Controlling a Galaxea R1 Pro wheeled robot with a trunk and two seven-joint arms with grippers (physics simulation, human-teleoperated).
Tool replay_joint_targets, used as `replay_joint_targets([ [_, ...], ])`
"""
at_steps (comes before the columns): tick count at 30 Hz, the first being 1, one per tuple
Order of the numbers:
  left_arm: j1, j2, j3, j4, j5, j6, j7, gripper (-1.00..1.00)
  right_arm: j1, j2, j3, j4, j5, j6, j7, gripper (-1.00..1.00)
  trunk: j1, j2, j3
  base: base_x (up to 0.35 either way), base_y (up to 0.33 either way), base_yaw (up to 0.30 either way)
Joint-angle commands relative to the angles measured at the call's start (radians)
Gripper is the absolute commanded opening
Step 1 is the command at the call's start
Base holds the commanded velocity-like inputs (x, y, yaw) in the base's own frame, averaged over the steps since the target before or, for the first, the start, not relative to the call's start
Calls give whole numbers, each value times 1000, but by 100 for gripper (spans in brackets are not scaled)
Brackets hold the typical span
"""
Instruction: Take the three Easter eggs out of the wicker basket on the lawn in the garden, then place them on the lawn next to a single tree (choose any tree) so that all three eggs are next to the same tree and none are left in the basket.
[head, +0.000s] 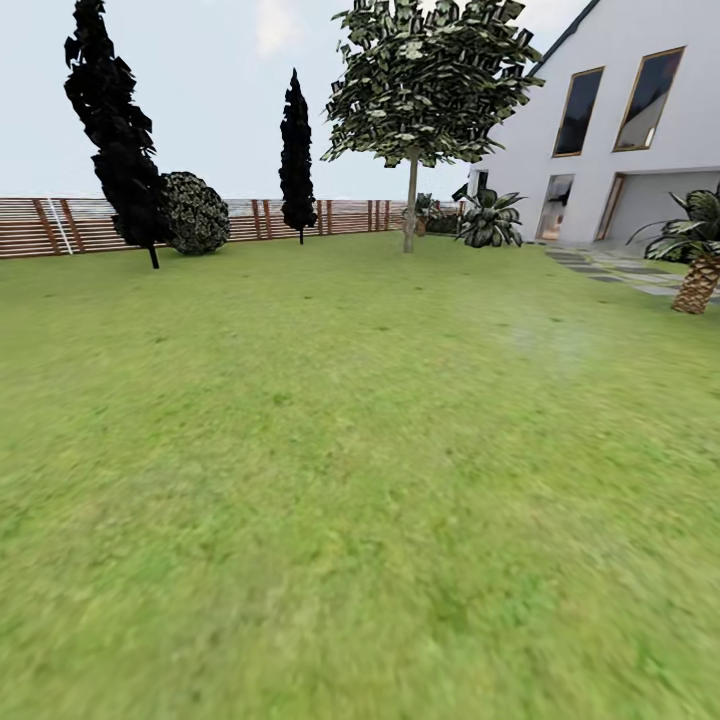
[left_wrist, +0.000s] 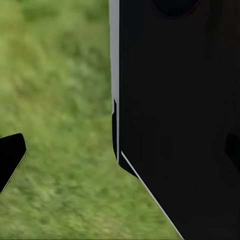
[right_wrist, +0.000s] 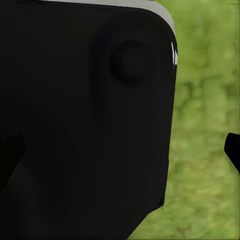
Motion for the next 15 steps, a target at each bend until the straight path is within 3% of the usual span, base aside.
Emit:
replay_joint_targets([
  [1, 0, 0, 0, -1, 0, 0, 0, 100, 0, 0, 0, 0, 0, 0, 0, 100, 1, 0, -1, 324, 76, 0],
  [15, 0, 0, 0, -1, 0, 0, 0, 100, 0, 0, 0, -1, 0, 0, 0, 100, 1, 0, -1, 324, 76, 0],
])
